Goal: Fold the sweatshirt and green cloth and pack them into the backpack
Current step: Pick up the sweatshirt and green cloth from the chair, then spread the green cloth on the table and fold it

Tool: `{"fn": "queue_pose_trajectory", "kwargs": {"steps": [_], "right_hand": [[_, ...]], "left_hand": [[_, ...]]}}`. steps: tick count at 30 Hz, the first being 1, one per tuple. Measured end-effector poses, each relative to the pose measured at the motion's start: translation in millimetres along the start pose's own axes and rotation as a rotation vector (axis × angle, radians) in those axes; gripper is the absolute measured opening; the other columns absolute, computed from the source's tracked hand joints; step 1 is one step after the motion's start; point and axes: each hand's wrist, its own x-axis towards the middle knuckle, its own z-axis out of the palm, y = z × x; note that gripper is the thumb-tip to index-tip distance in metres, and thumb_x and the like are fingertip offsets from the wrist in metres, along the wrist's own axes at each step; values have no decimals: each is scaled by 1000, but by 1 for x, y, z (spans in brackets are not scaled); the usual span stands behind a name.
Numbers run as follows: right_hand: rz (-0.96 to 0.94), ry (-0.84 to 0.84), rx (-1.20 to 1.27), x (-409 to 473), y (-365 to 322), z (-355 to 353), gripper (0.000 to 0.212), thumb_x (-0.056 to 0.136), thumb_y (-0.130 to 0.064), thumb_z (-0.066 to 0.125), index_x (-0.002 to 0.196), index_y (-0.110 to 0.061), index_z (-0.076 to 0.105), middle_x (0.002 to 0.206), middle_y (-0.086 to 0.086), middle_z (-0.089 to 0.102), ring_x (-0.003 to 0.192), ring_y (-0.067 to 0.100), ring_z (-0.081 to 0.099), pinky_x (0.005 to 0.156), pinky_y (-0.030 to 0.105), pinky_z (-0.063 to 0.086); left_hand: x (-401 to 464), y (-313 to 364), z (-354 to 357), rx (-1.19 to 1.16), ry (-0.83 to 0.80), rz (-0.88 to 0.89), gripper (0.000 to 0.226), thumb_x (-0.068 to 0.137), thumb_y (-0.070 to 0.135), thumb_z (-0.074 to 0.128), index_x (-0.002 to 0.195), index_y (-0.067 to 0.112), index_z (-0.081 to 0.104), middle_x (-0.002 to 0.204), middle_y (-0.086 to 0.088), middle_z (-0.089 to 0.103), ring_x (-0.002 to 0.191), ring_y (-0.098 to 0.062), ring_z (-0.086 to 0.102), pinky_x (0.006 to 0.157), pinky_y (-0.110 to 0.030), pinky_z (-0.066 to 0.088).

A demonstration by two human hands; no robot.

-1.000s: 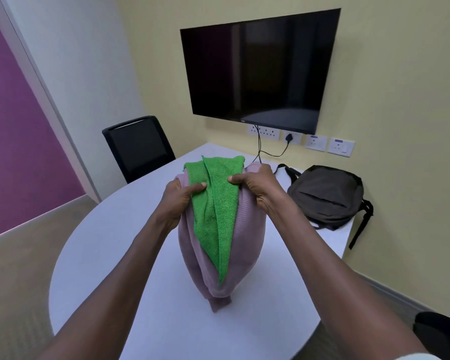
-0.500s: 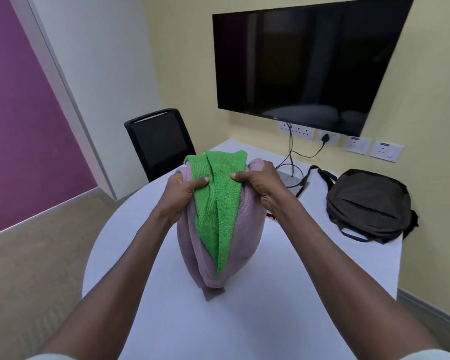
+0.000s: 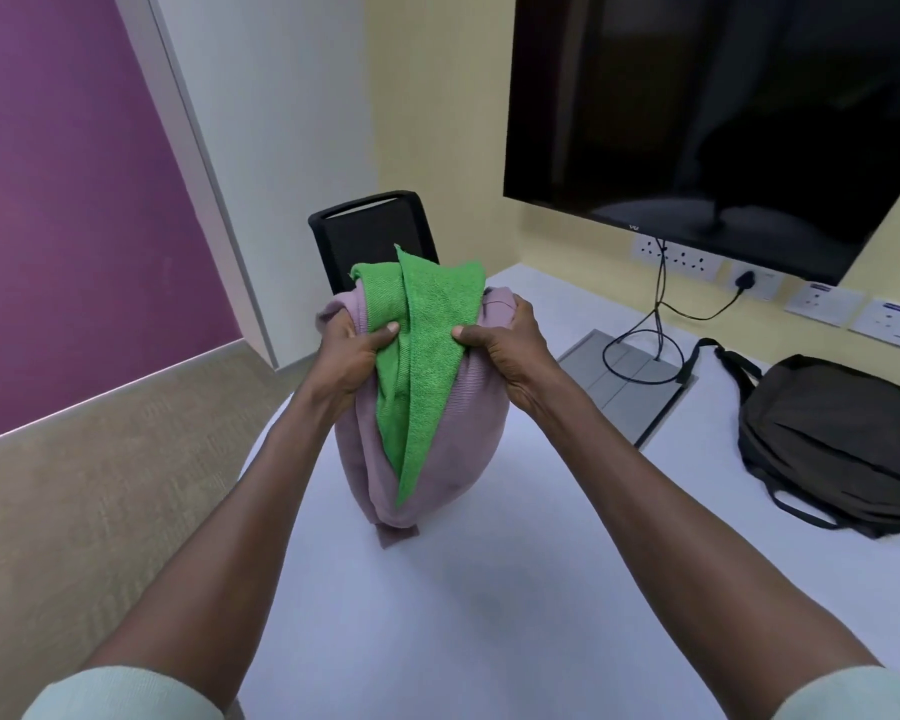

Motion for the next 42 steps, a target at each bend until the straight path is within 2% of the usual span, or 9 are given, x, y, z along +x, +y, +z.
{"fn": "queue_pose_trajectory", "kwargs": {"steps": [7,15,18,21,28,32,34,37,42], "right_hand": [[-26,-59,-20,35,19,25,101,63,-16,87,147,-28,32,139,3,49,118,23,55,98,42,53],[295,-319,-548,43,129,23,103,79,1,75,157,-19,11,157,16,29,138,37,38,106,46,42],[414,-373,-669,38,161,17,85,84,-3,72,155,-8,25,157,16,33,137,33,41,109,41,42],[401,-408,-747,35,176,16,67,86,-5,72,146,-1,42,148,20,45,130,33,50,106,39,44],[346,-445,-789,32,196,15,48,84,-9,74,130,-2,60,132,16,61,114,28,61,98,37,51],[339,-448,-785,29,201,9,38,84,-9,73,120,-2,65,116,15,66,89,22,62,72,31,54],[320,-444,-802,28,202,5,34,83,-11,74,115,-3,67,109,11,66,90,22,62,78,33,55],[330,-445,-817,25,203,0,30,82,-14,75,110,-5,70,106,11,68,94,24,65,90,39,55],[326,-454,-816,18,198,-2,26,84,-11,74,109,-5,70,108,13,70,86,20,65,86,34,56]], "left_hand": [[22,-15,-22,-8,24,-34,32,92,1,63,124,5,61,115,-9,73,105,-21,71,88,-35,58],[7,-137,-66,315,183,-532,65,91,12,69,140,-7,30,136,-19,51,116,-36,57,62,-31,50],[-3,-179,-75,291,265,-628,77,81,14,76,142,-2,33,146,-14,44,127,-33,49,89,-44,53],[-5,-204,-73,529,317,-573,64,80,15,77,137,2,51,140,-22,53,126,-36,53,105,-46,44],[-10,-217,-45,934,218,-413,23,86,26,68,106,18,74,109,-7,73,100,-29,65,88,-40,54],[-13,-224,-31,1338,159,-226,25,86,33,61,97,18,77,101,-12,66,97,-33,55,79,-40,48],[-19,-230,-26,1455,118,-186,40,84,50,64,91,12,75,101,-14,60,98,-32,51,80,-39,46],[-25,-236,-22,1436,98,-207,46,79,56,69,91,12,72,109,-13,54,105,-32,46,85,-40,43],[-28,-224,-17,1215,162,-58,17,81,23,77,90,10,71,105,-14,61,98,-36,54,81,-42,44]]}}
